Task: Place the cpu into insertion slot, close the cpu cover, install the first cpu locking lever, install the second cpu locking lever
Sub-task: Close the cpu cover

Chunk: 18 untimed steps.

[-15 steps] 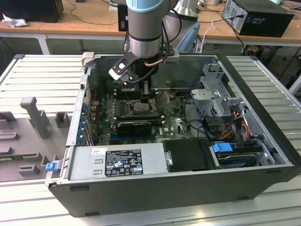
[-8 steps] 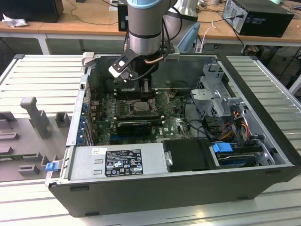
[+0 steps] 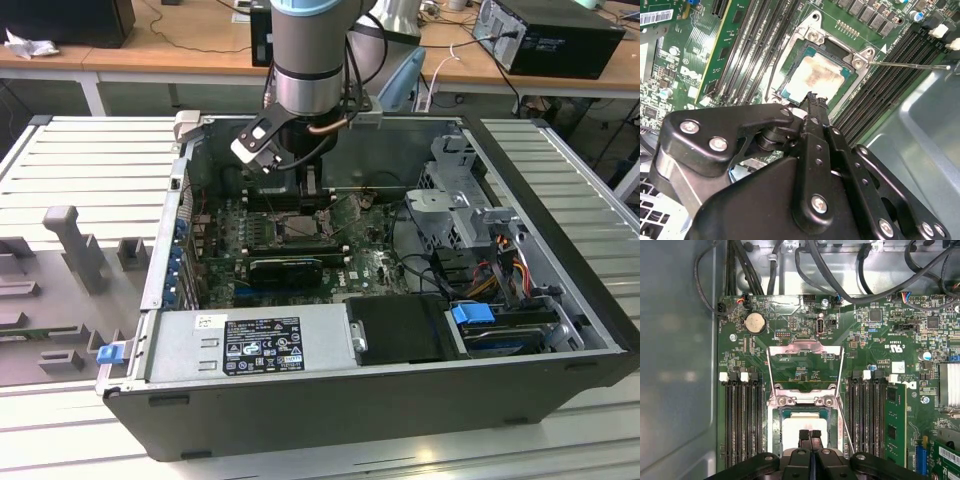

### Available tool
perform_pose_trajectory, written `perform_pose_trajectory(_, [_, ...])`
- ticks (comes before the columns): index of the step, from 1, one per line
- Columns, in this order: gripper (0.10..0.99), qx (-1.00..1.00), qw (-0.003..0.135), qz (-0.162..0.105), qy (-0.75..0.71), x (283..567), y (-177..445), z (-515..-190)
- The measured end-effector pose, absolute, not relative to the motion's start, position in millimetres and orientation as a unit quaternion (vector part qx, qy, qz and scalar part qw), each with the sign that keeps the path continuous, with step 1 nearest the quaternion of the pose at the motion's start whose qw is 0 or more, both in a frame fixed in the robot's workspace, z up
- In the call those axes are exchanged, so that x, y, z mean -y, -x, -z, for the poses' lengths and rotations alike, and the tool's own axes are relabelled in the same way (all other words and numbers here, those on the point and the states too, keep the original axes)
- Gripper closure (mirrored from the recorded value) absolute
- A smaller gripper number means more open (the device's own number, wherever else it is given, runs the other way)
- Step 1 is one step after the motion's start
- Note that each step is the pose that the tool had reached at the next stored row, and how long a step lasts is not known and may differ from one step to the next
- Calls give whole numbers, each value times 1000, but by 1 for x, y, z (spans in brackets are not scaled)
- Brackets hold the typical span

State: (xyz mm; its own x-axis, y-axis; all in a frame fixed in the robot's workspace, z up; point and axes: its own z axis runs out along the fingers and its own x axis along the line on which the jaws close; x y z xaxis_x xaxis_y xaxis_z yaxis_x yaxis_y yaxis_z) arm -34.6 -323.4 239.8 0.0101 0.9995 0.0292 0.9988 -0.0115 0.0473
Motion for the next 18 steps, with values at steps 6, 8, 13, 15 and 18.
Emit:
perform_pose_trajectory(6, [980,-703,7,-27,-711,323,35,-243])
perform_pose_trajectory(8, [980,-703,7,-27,-711,322,35,-246])
perform_pose_trajectory(13, [980,-703,7,-27,-711,322,35,-253])
perform_pose_trajectory(15, [980,-703,7,-27,-711,321,35,-256])
perform_pose_trajectory(18, [980,-703,7,-27,-711,321,35,-259])
